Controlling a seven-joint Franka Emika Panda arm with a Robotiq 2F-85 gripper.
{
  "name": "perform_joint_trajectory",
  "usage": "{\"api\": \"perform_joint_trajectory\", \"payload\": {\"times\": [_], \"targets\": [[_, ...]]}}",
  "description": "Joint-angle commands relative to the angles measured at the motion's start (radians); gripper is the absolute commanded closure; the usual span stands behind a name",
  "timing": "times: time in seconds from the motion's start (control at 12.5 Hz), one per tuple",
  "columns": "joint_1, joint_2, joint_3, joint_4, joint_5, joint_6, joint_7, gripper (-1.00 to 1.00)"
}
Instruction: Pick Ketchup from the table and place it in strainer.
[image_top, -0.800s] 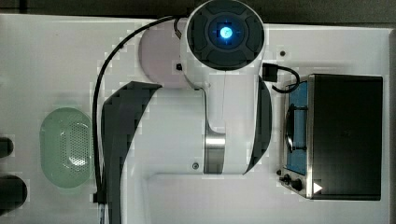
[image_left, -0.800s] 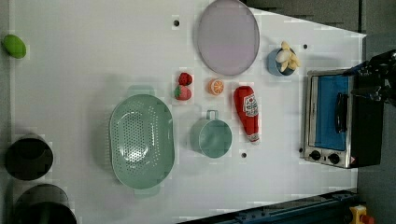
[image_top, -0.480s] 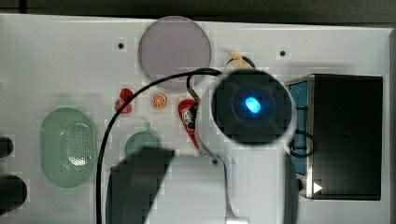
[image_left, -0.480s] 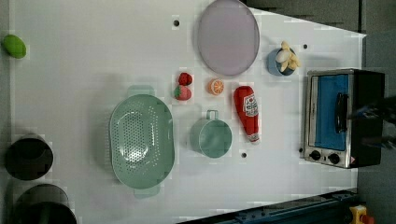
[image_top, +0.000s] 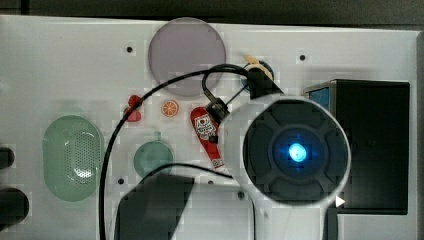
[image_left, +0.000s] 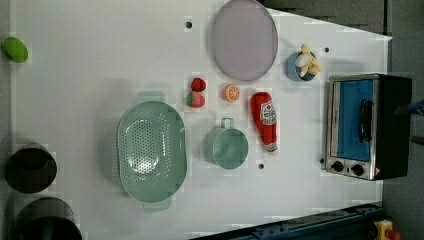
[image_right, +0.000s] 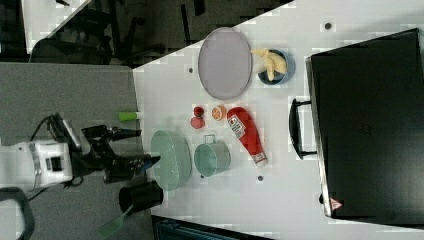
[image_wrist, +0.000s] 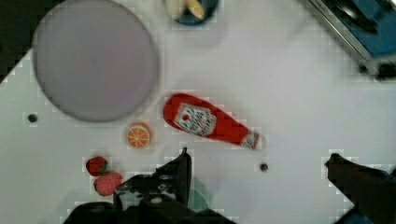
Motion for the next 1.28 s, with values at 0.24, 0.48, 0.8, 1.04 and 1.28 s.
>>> {"api": "perform_joint_trajectory", "payload": {"times": [0.24, 0.48, 0.8, 1.04, 1.28], "targets": [[-0.007, 0.097, 0.069, -0.154, 0.007, 0.126, -0.458, -1.00], [-0.007, 0.126, 0.075, -0.243, 0.007, 0.274, -0.708, -1.00], [-0.005, 0.190, 0.082, -0.348, 0.007, 0.478, -0.894, -1.00], [-0.005, 0.274, 0.084, -0.387, -0.012, 0.583, -0.894, -1.00], [-0.005, 0.375, 0.085, -0.387, -0.088, 0.671, -0.893, -1.00]]}}
